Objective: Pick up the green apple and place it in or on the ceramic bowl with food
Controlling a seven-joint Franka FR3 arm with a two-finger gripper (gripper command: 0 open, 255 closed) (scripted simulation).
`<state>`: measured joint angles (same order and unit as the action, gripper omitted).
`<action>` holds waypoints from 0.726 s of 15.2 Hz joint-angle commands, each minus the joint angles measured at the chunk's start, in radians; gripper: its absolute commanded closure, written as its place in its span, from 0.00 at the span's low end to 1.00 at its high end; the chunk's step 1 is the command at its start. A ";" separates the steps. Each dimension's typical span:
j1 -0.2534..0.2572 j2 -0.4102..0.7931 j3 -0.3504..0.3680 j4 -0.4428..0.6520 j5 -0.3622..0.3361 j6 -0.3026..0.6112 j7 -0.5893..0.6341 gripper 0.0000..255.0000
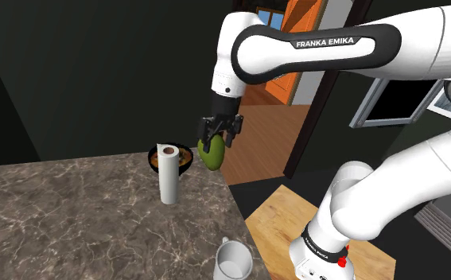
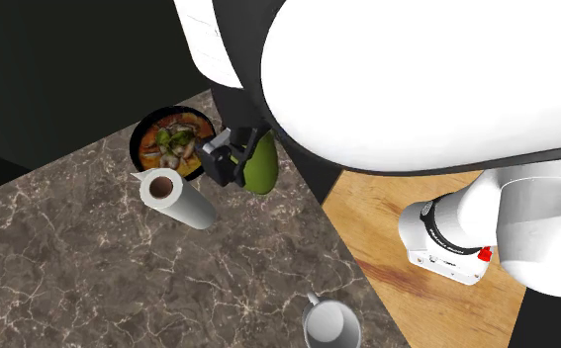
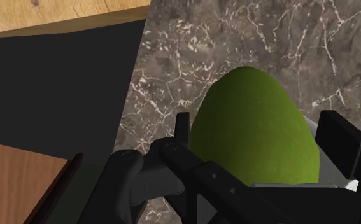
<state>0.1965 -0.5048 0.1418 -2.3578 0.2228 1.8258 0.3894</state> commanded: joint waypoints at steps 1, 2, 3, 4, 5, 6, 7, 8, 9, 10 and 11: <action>-0.005 0.039 -0.003 0.047 -0.007 -0.008 -0.001 1.00; -0.010 0.080 -0.004 0.084 -0.013 -0.006 -0.003 1.00; -0.014 0.120 -0.005 0.123 -0.018 -0.005 -0.005 1.00; -0.018 0.159 -0.006 0.162 -0.024 -0.005 -0.007 1.00; -0.021 0.199 -0.007 0.203 -0.030 -0.007 -0.007 1.00; -0.024 0.238 -0.008 0.245 -0.036 -0.010 -0.008 1.00; -0.027 0.277 -0.009 0.288 -0.041 -0.014 -0.008 1.00; -0.030 0.317 -0.010 0.332 -0.047 -0.019 -0.009 1.00; -0.032 0.356 -0.011 0.378 -0.053 -0.026 -0.008 1.00; -0.034 0.396 -0.012 0.425 -0.058 -0.034 -0.008 1.00; -0.036 0.436 -0.013 0.474 -0.064 -0.043 -0.007 1.00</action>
<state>0.1645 -0.1112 0.1323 -1.9367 0.1655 1.7944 0.3857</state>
